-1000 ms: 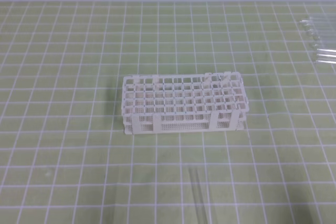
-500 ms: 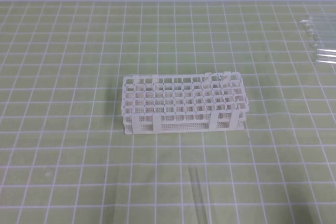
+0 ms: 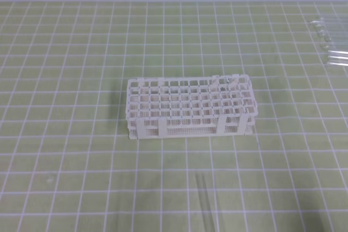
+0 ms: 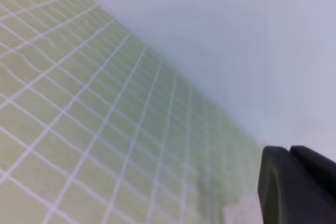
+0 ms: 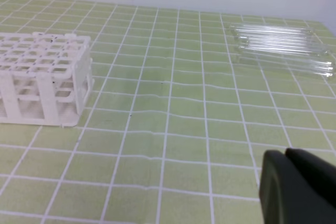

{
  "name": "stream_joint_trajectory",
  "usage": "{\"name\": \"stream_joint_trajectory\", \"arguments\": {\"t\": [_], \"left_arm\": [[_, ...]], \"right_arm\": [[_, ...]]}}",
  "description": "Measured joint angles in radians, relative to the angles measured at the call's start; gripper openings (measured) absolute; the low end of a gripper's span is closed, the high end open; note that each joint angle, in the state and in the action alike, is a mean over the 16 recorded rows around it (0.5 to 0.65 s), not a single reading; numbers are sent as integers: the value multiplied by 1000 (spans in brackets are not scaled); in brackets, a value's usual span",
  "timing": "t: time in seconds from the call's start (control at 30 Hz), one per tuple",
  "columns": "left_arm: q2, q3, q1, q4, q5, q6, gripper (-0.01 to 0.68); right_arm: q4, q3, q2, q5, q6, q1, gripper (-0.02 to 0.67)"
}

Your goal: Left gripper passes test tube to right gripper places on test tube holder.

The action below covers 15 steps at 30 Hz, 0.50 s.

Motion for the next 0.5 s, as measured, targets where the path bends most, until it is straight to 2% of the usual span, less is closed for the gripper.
{"name": "stream_joint_trajectory", "arguments": {"t": [0.33,0.5], "left_arm": [[0,-3,0,-116,-132,-198,0],[5,-54,0,-116,-57,-183,0]], "right_arm": [[0,0,0,0,0,0,-2],[0,0,0,0,0,0,-2]]}}
